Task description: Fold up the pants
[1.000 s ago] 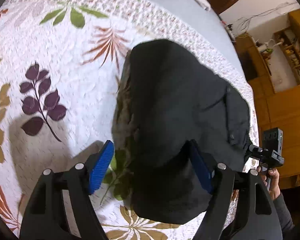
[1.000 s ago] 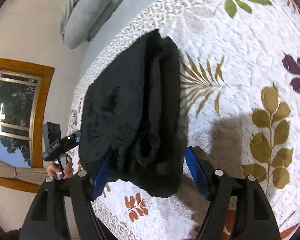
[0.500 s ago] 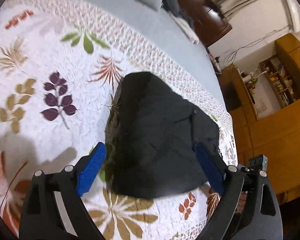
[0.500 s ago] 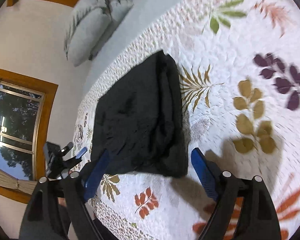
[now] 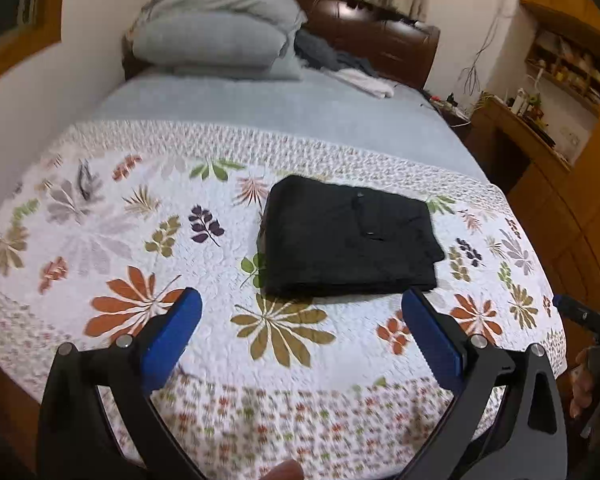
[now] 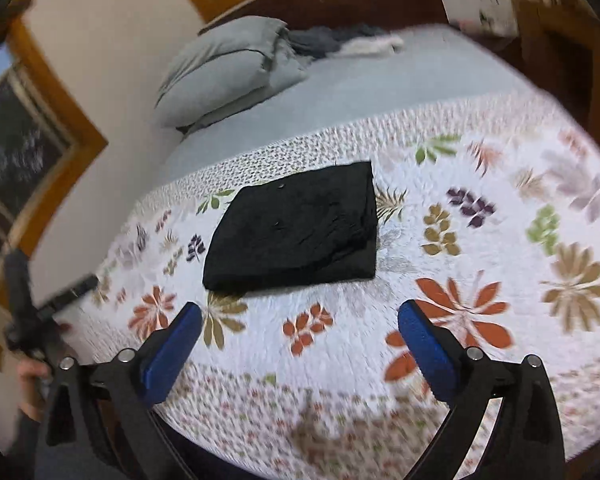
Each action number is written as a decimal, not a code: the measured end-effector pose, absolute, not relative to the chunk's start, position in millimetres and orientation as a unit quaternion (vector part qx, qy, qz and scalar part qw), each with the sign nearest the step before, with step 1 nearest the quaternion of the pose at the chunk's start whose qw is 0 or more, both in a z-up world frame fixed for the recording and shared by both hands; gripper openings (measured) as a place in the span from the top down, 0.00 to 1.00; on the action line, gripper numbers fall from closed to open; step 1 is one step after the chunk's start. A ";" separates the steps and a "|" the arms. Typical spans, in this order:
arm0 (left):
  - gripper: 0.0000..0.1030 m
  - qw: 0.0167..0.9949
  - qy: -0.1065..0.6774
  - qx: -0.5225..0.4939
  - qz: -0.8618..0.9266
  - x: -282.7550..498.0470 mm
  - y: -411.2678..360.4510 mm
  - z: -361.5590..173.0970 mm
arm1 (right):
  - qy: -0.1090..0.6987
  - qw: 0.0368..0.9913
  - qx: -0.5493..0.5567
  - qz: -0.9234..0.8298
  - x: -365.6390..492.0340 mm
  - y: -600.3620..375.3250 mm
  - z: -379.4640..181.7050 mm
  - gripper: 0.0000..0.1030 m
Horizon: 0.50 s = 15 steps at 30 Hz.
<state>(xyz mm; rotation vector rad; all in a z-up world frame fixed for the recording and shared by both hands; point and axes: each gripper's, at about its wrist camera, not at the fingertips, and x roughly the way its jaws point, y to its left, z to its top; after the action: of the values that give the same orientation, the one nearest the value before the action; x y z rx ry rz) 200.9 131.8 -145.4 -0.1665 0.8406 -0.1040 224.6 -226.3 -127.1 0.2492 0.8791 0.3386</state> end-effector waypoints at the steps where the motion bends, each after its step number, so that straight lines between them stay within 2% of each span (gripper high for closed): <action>1: 0.03 0.911 0.403 -0.076 -0.047 191.4 127.4 -136.9 | 0.417 0.887 0.113 0.163 211.6 -223.1 -117.5 0.04; 9: 0.03 0.930 0.365 -0.043 -0.035 99.5 79.3 -68.0 | 0.388 0.902 0.105 0.156 121.5 -206.1 -61.9 0.04; 15: 0.03 0.936 0.349 -0.031 -0.016 40.4 62.0 -35.7 | 0.383 0.906 0.083 0.161 70.9 -190.8 -30.9 0.04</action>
<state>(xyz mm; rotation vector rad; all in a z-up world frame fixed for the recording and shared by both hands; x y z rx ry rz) 40.4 62.0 -35.7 -0.0644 0.7137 -0.0326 70.9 -190.8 -30.9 0.1714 0.7918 0.3316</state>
